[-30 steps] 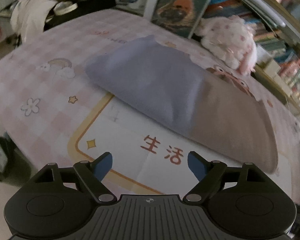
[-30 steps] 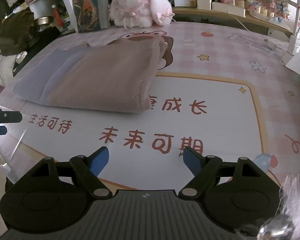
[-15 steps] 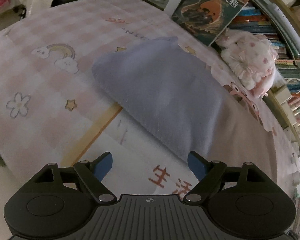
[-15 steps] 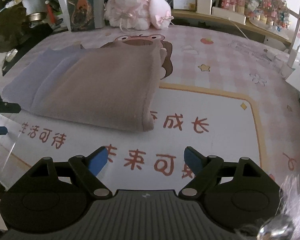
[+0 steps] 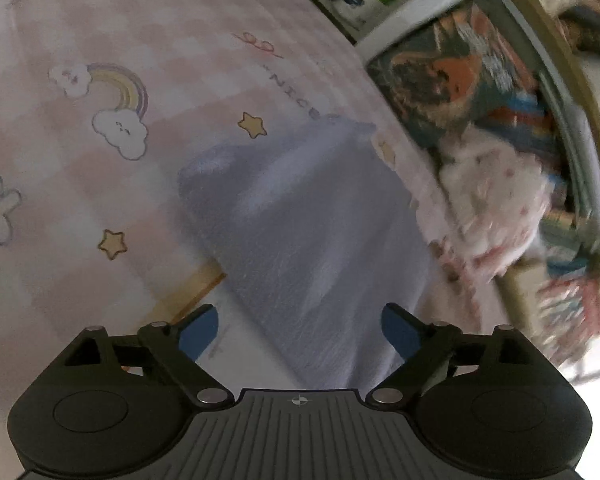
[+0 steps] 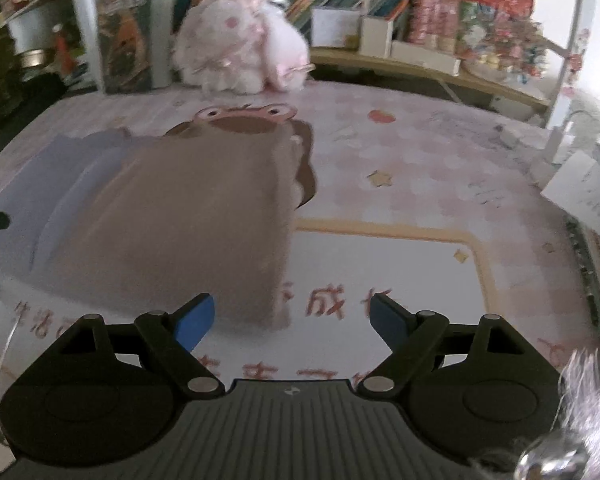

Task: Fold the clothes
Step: 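Move both grippers to the hem end of the folded sweater, then grasp the hem end with the left gripper while the right gripper grasps it too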

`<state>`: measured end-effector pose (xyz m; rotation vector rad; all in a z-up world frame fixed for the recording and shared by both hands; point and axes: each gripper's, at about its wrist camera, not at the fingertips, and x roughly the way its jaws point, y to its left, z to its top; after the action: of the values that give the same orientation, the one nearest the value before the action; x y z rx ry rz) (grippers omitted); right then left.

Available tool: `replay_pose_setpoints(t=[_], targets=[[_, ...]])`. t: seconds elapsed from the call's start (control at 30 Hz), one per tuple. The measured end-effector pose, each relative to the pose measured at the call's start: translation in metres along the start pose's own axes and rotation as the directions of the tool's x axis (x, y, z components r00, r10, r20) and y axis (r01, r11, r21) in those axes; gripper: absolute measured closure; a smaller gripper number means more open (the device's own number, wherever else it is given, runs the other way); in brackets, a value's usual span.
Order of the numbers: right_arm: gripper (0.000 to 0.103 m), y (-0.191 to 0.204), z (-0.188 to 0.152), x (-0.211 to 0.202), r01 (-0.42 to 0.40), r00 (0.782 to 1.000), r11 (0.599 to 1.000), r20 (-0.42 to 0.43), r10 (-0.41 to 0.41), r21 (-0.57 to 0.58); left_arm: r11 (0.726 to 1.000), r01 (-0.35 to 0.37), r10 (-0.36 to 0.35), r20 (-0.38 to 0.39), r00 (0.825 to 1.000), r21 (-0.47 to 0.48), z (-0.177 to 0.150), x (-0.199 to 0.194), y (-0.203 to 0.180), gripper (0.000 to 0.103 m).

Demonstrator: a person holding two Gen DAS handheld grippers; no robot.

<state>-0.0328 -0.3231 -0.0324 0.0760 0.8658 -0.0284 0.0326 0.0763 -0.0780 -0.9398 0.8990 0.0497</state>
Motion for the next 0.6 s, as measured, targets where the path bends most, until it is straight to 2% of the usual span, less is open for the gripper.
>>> replay_pose_setpoints(t=[0.1,0.17,0.2,0.27,0.33,0.37,0.43,0.53,0.6], targets=[[0.019,-0.005,0.01,0.001,0.023,1.0,0.999,0.01,-0.024,0.039,0.988,0.067,-0.063,0.033,0.997,-0.138,0.008,0.003,0.015,0.014],[0.022,-0.011,0.019,0.004,0.009,1.0,0.997,0.013,-0.011,0.082,0.977,0.092,-0.082,0.057,0.995,-0.195,0.012,0.006,0.021,0.023],[0.022,-0.015,0.024,0.006,0.001,1.0,0.994,0.014,-0.003,0.108,0.975,0.095,-0.085,0.062,0.994,-0.2,0.013,0.008,0.022,0.031],[0.031,-0.021,0.034,0.014,-0.003,1.0,0.988,-0.003,0.003,0.153,0.976,0.095,-0.084,0.064,0.994,-0.194,0.016,0.011,0.024,0.042],[0.05,-0.024,0.042,0.025,0.006,0.999,0.987,-0.041,0.001,0.162,0.972,0.109,-0.096,0.071,0.993,-0.206,0.017,0.013,0.027,0.05],[0.054,-0.024,0.044,0.031,0.018,0.998,0.988,-0.057,-0.009,0.153,0.969,0.114,-0.101,0.072,0.992,-0.217,0.017,0.014,0.03,0.054],[0.07,-0.024,0.045,0.043,0.018,0.995,0.99,-0.095,-0.004,0.143,0.968,0.119,-0.105,0.071,0.992,-0.22,0.019,0.016,0.035,0.073],[0.091,-0.023,0.044,0.055,-0.005,0.987,0.99,-0.159,0.027,0.14,0.978,0.111,-0.102,0.06,0.993,-0.174,0.023,0.018,0.037,0.086],[0.098,-0.017,0.041,0.062,0.003,0.98,0.994,-0.199,0.019,0.11,0.991,0.111,-0.105,0.078,0.991,-0.078,0.022,0.012,0.025,0.09]])
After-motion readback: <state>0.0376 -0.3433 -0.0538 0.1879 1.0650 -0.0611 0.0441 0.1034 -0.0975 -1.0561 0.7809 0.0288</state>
